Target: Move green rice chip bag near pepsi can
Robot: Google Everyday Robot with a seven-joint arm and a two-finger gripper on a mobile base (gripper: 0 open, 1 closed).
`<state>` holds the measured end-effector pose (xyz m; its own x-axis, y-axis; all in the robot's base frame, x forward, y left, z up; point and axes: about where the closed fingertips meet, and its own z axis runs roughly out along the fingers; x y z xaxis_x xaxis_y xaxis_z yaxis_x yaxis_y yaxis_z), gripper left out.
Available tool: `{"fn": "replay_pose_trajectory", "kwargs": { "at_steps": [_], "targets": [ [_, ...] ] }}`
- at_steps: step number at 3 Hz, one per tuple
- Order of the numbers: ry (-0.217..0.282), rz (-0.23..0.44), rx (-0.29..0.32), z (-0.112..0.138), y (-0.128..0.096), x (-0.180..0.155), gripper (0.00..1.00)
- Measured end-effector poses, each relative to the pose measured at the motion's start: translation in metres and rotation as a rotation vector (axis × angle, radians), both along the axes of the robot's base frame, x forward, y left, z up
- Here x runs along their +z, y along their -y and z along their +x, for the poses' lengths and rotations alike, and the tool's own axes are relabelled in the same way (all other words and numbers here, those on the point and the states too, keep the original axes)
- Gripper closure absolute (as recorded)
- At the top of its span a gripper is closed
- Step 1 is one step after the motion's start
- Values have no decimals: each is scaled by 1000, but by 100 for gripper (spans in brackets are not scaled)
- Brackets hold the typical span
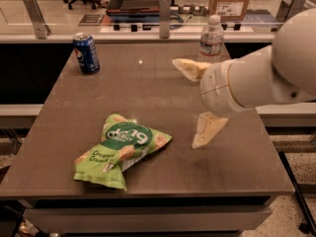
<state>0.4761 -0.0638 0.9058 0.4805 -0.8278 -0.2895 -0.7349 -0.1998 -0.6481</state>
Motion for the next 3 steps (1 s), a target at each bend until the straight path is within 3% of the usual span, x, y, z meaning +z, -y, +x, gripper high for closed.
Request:
{"fn": "replay_pose_trajectory", "kwargs": {
  "at_steps": [1,2,3],
  "targets": [
    [36,26,111,4,-34,-4,0],
    [39,1,224,1,-65,13,0],
    [-27,-59,347,-6,-99,30,0]
  ]
}}
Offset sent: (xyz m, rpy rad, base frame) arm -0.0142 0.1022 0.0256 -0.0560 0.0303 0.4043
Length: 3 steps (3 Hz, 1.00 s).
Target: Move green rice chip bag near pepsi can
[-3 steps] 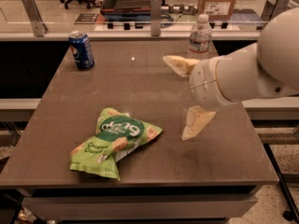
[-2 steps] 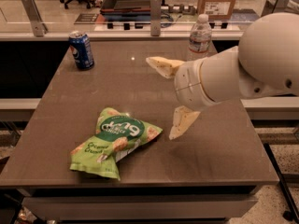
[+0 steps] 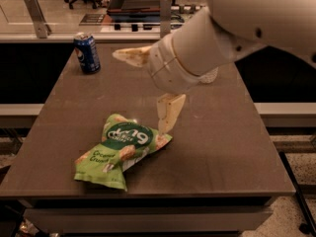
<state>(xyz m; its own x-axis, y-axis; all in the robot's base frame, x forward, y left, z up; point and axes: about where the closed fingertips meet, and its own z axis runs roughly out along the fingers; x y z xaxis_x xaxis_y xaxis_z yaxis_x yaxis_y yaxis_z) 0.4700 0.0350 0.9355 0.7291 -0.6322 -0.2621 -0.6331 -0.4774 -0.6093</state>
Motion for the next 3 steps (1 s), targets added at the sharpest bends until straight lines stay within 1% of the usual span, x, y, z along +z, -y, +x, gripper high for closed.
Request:
{"fn": "replay_pose_trajectory", "kwargs": {
  "at_steps": [1,2,3],
  "targets": [
    [-134,-58,126,-25,-32,-3,0],
    [-260,-83,213,-66,-53,-17,0],
    [-367,-81,241,-108,-63,-45,0]
  ]
}}
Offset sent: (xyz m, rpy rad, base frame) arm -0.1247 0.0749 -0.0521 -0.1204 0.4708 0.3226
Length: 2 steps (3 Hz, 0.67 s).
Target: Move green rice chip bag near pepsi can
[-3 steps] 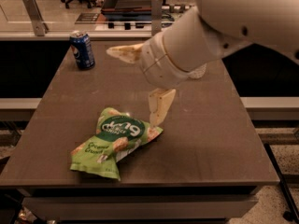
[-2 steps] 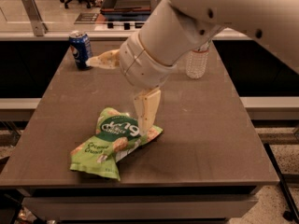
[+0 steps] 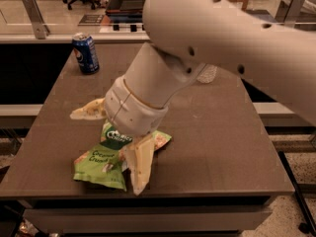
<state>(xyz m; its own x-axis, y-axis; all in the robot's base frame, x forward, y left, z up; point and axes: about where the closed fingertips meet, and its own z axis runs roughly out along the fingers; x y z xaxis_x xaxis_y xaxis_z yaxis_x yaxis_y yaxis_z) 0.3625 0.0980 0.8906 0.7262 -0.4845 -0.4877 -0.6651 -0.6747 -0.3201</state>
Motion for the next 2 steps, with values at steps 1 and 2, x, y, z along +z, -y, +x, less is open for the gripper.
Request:
{"fn": "replay_pose_trajectory", "kwargs": {
  "at_steps": [1,2],
  "targets": [
    [-59,-5,1,-23,-10,-31,0],
    [-11,-61,-76,-28,-17,-57,0]
  ]
}}
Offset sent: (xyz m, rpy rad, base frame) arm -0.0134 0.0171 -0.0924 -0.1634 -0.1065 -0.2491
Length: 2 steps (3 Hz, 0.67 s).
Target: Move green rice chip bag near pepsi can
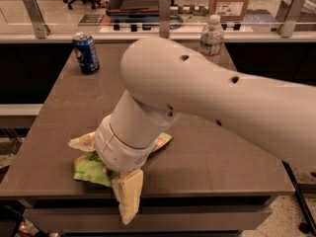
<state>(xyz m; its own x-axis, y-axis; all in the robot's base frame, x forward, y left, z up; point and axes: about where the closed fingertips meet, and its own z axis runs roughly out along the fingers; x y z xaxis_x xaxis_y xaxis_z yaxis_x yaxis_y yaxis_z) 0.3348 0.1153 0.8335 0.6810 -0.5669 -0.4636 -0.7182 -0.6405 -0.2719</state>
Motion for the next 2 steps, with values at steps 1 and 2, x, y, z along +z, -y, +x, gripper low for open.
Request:
{"fn": "replay_pose_trajectory", "kwargs": {
  "at_steps": [1,2],
  "targets": [
    [19,-18,-36,4,1,-7,16],
    [22,-18,-33,3,1,-6,41]
  ]
}}
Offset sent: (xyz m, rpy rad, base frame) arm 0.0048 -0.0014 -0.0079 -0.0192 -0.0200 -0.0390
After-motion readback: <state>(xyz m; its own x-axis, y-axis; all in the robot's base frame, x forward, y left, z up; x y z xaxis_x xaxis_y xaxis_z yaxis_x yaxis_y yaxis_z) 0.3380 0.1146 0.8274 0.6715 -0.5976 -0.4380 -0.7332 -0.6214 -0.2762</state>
